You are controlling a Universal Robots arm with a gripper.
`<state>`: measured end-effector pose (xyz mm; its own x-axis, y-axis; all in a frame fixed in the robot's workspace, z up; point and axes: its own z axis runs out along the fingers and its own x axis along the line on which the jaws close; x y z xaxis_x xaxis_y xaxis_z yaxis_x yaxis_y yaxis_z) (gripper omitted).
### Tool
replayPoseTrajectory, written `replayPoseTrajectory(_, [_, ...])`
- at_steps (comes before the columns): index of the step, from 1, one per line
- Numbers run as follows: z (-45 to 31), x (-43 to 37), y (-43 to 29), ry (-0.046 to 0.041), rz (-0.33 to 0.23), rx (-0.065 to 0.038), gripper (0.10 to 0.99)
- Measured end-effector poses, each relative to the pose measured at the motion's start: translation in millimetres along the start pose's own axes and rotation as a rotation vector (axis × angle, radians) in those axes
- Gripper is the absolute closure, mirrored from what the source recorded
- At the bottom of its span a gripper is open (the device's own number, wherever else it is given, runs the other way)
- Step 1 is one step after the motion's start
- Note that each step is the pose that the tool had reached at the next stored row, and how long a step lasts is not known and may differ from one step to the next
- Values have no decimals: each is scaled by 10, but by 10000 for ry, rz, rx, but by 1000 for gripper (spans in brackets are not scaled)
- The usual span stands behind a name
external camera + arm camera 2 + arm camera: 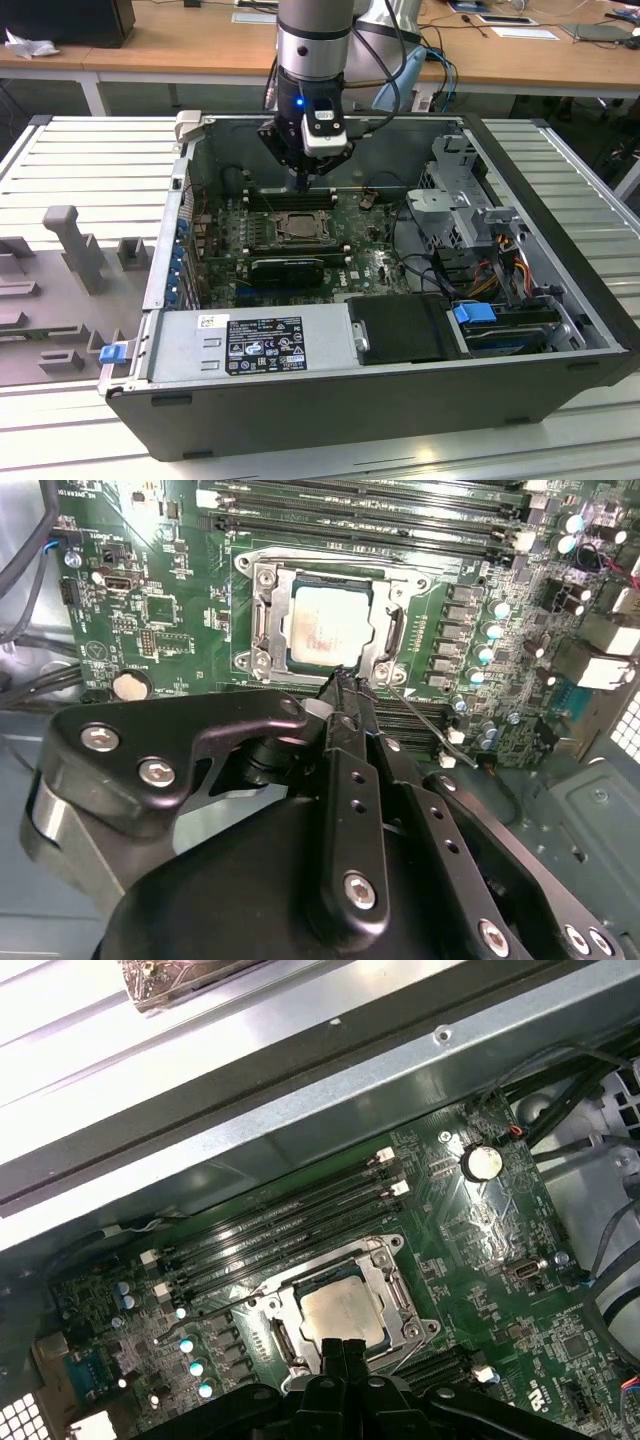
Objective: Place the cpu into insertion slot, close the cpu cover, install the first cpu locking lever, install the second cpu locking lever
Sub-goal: 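Install the first cpu locking lever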
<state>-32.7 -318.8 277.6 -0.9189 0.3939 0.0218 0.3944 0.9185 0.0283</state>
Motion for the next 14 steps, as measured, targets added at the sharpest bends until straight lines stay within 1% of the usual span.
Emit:
replayPoseTrajectory(5, [0,0,0,7,-242,5,980])
replayPoseTrajectory(8, [0,0,0,14,-504,10,980])
replayPoseTrajectory(14, [0,0,0,24,-855,18,980])
